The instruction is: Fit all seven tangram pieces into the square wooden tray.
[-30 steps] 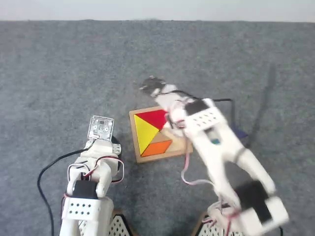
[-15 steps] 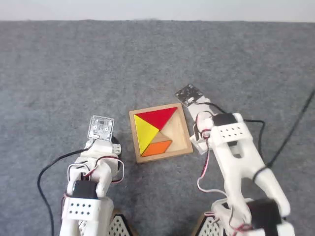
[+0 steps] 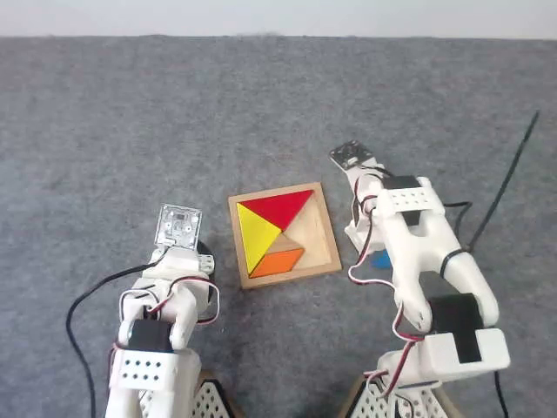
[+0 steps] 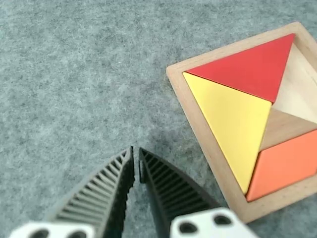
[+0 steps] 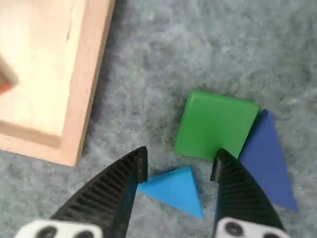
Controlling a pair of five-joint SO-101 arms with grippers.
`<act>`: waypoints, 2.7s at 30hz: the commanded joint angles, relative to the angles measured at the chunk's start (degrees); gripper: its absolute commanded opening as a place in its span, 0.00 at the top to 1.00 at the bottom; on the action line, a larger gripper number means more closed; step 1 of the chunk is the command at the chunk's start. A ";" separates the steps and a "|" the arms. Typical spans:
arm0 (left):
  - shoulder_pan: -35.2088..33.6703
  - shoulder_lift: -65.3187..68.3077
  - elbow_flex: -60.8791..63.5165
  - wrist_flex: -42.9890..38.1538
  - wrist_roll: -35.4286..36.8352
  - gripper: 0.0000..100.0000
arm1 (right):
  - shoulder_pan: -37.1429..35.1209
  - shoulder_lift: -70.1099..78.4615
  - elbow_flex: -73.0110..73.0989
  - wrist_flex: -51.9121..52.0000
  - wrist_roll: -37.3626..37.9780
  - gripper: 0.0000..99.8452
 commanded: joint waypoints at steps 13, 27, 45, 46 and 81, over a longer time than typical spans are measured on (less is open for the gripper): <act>-0.18 -0.79 -0.48 0.26 0.35 0.98 | 1.01 5.67 -11.43 -0.22 -0.53 0.77; -0.18 -0.79 -0.48 0.26 0.35 0.98 | 7.78 9.36 -11.96 0.48 -1.23 0.77; -0.18 -0.79 -0.48 0.26 0.35 0.98 | 6.46 16.31 -17.58 1.36 -5.10 0.78; -0.18 -0.79 -0.48 0.26 0.35 0.98 | 6.55 16.48 -18.02 2.51 -5.10 0.79; -0.18 -0.79 -0.48 0.26 0.35 0.98 | -19.91 18.24 -32.44 9.54 11.25 0.97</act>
